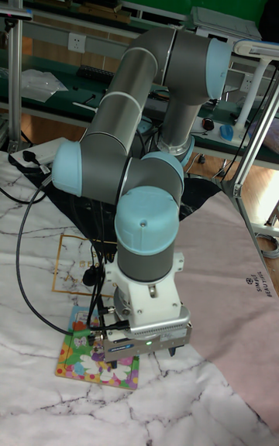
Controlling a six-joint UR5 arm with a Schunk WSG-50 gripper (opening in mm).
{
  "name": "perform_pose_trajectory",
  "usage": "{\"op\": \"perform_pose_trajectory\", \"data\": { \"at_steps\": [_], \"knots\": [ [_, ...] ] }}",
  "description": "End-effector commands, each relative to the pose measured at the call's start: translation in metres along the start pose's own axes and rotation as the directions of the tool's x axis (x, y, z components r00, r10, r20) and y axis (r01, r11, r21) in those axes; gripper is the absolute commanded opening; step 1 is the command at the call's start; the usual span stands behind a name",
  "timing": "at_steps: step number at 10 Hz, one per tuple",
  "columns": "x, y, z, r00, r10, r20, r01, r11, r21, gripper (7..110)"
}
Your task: Assemble one piece of a puzzle
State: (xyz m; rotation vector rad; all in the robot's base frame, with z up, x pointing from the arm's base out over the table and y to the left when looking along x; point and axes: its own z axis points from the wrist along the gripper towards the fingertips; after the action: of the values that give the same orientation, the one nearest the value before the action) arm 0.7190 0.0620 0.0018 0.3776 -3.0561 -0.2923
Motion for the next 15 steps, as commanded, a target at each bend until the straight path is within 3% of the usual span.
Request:
{"op": "perform_pose_trajectory", "data": {
  "at_steps": [1,15],
  "knots": [
    [0.0004,-0.0011,0.0018,1.000,0.004,0.004,-0.004,1.000,-0.011,88],
    [0.0049,-0.0027,-0.0017,1.000,-0.008,0.001,0.008,1.000,-0.007,88]
  ]
}}
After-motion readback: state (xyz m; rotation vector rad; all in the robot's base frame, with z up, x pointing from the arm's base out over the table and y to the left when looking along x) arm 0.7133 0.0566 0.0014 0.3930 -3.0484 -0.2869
